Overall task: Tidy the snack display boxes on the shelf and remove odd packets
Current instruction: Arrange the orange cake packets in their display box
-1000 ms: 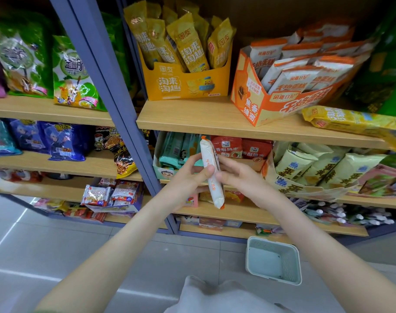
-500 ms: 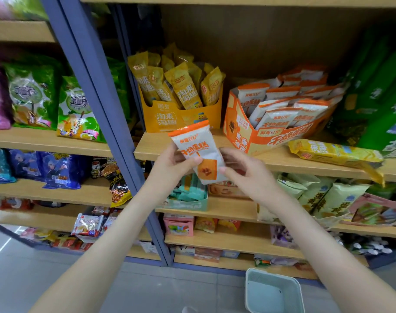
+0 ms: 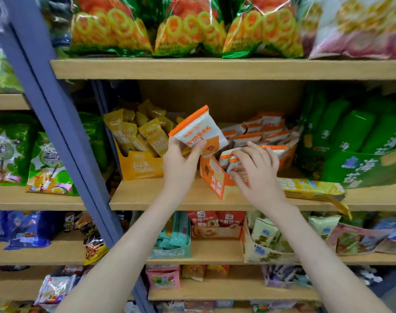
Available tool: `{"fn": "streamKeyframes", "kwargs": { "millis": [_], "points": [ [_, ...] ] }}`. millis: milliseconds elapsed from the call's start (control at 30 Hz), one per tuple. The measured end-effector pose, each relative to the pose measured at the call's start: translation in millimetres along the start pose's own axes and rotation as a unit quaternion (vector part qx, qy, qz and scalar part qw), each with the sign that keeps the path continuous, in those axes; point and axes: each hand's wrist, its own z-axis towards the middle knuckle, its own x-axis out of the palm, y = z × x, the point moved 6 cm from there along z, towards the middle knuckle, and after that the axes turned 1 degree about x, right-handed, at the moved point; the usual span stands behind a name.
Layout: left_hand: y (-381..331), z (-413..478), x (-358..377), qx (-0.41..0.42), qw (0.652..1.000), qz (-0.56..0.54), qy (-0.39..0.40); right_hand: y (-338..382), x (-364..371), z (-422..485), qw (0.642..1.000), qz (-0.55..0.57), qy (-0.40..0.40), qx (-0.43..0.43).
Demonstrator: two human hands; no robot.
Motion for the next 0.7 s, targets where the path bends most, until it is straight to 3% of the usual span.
{"fn": "streamKeyframes", "kwargs": {
  "millis": [133, 333, 500, 700],
  "points": [
    [-6, 7, 13, 0.03, 0.997, 0.04, 0.055, -3, -1, 1, 0.999, 0.029, -0.01, -0.016],
    [-4, 13, 13, 0.023, 0.998, 0.018, 0.049, -4, 1, 1, 0.999, 0.047, -0.002, -0.025],
    [-7, 19, 12, 0.066, 0.987, 0.117, 0.09, -4, 4, 1, 0.999, 0.032, 0.003, -0.028],
    [-6, 37, 13, 0.062, 0.984, 0.138, 0.095, -6, 5, 0, 0.999, 0.032, 0.004, -0.025]
  ]
}}
